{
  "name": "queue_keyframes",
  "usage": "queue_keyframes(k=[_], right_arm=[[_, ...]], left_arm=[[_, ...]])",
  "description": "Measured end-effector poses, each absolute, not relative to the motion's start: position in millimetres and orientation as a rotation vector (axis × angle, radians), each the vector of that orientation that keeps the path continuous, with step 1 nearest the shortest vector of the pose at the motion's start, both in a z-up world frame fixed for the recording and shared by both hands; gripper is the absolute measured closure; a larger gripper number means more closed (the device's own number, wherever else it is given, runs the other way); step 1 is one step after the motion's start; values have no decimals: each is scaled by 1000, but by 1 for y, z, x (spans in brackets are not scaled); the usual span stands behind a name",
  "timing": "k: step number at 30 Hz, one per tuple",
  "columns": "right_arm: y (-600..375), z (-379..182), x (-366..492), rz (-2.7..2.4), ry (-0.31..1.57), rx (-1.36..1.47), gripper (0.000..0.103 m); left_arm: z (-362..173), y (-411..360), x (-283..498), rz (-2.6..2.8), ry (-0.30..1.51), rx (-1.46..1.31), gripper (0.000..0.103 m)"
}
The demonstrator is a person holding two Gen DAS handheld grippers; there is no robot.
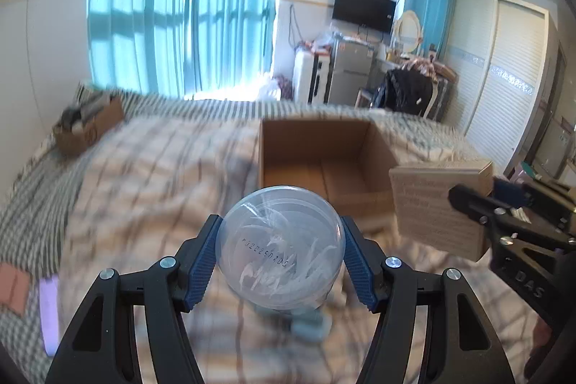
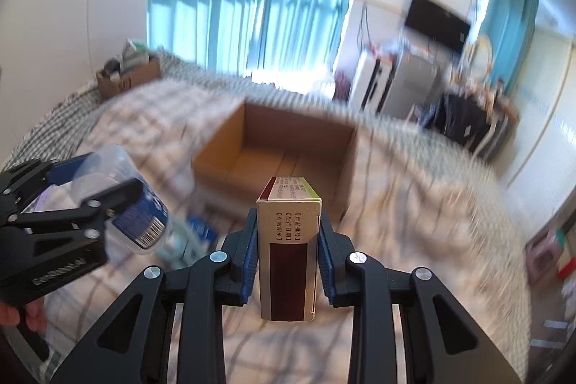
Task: Organize objects
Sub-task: 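Place the clear cup and medicine box into the cardboard box with both tools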
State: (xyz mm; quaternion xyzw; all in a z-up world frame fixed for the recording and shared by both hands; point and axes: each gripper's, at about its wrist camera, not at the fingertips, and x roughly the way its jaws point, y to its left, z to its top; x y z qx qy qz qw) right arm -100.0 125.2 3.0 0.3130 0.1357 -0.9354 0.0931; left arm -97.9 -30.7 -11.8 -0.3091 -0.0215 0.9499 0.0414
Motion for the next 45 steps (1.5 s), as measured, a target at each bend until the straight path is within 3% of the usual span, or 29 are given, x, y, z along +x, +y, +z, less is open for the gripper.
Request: queue_keyframes(k=[6,12,29,35,41,42,45], right_arm=[[127,57,-133,-2817,413,766,75],[134,76,-181,-2822,368,726,75],[140,-2,-325,-2768,248,822,75],[149,-38,-333,-2727,239,921,75],[160,-32,-321,-2701,162,946,73],[162,-30,-317,-2703,157,941,72],[166,-17,-301,-2724,160,923,53]], left_arm=[[26,-20,-147,2945,-31,-855,37],[32,-12,-196,2938,-24,-838,37],[-55,13,-307,2878,46,-957,37],[-87,20,-316,2831,82,-1073,37],[-83,23,-307,2805,80,-1121,35],[-79,23,-304,2813,68,-1117,31],[-63,22,-290,2840,48,-1099,20]])
